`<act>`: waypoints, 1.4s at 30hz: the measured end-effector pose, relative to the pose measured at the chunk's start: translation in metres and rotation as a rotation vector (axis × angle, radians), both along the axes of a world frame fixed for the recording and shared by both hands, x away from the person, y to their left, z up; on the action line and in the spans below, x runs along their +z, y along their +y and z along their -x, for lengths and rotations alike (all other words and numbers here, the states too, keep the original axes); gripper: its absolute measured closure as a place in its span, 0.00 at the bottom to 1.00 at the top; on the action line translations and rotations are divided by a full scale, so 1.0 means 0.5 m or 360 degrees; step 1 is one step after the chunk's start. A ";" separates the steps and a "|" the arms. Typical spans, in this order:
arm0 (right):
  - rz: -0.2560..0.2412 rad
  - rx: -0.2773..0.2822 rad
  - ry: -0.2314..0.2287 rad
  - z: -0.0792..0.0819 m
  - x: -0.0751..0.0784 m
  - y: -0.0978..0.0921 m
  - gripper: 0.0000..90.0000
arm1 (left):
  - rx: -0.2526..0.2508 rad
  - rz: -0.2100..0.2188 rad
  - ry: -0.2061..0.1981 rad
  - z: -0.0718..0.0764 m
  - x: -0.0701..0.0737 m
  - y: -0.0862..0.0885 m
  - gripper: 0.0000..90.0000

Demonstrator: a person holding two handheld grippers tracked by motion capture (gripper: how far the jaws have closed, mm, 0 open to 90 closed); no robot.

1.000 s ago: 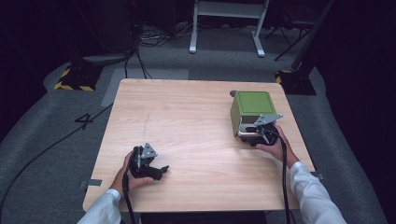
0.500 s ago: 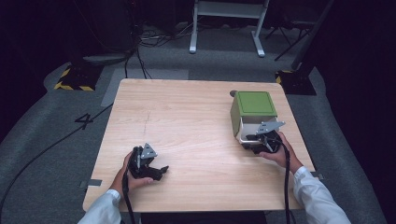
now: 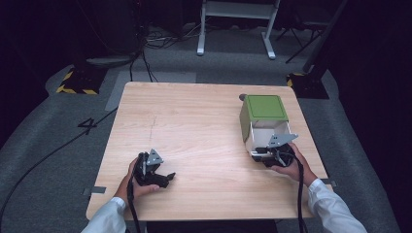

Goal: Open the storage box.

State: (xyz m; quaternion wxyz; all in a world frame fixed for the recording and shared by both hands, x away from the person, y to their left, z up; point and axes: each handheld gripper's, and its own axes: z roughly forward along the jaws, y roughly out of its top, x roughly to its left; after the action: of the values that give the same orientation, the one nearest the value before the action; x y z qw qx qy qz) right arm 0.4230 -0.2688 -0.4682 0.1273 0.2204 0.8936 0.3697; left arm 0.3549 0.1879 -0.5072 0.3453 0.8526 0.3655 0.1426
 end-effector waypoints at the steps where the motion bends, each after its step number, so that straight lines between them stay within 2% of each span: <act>1: 0.0000 0.0001 -0.0004 0.002 0.000 0.000 0.67 | 0.0001 0.0001 -0.0001 0.000 0.000 0.000 0.14; 12: -0.0014 0.0001 -0.0045 0.025 -0.004 -0.004 0.68 | 0.0001 0.0001 0.0000 0.000 0.000 0.000 0.14; 42: -0.0010 0.0059 -0.0033 0.062 -0.008 -0.006 0.69 | 0.0006 -0.0001 -0.0002 0.001 0.000 0.000 0.14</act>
State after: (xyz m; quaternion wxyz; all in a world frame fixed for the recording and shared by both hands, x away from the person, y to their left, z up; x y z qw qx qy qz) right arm 0.3919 -0.2718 -0.4720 0.1291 0.2003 0.8950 0.3771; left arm 0.3544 0.1878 -0.5072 0.3450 0.8519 0.3668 0.1438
